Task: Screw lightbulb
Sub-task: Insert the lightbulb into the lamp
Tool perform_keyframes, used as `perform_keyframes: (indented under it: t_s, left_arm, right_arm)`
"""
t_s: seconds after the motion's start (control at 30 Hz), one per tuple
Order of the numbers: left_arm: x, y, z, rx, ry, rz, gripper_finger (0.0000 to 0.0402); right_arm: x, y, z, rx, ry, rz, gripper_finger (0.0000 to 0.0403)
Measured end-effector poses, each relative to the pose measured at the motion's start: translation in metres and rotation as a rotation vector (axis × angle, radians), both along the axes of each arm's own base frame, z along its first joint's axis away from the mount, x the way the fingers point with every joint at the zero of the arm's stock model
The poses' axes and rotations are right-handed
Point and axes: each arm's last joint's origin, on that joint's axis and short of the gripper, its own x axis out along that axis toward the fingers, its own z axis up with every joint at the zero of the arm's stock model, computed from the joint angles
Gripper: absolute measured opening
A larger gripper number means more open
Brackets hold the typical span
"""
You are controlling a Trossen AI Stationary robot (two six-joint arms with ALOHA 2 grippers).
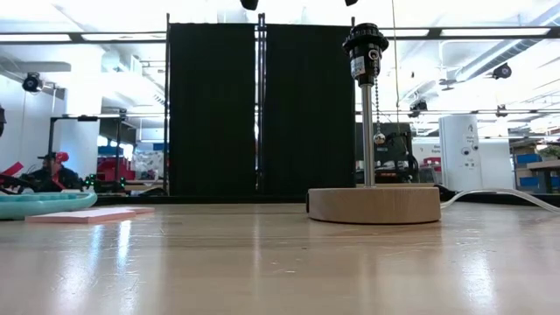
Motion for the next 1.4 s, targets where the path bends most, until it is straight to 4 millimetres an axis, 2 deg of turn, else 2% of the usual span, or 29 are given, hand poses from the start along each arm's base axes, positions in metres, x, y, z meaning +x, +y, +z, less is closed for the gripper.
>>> perform_keyframes:
  t_s: [0.33, 0.73, 0.9, 1.2, 1.4]
  left_arm:
    - [0.000, -0.001, -0.002, 0.005, 0.023, -0.007, 0.0265]
    - [0.000, -0.001, -0.002, 0.009, 0.023, -0.005, 0.0265]
    - [0.000, -0.001, -0.001, 0.021, 0.029, -0.003, 0.0269]
    - [0.000, -0.002, -0.001, 0.070, 0.056, -0.033, 0.0302]
    - [-0.011, -0.003, 0.010, 0.110, 0.033, -0.022, 0.0303]
  right_arm:
    - [0.000, 0.000, 0.000, 0.007, -0.002, -0.007, 0.0194]
    - [0.000, 0.000, 0.000, 0.052, -0.018, 0.001, 0.0147]
    - [0.000, 0.000, 0.000, 0.055, -0.019, 0.003, 0.0149]
    - [-0.001, 0.001, 0.003, 0.062, -0.035, 0.013, 0.0140]
    - [-0.008, 0.001, 0.008, 0.060, -0.054, 0.011, 0.0143]
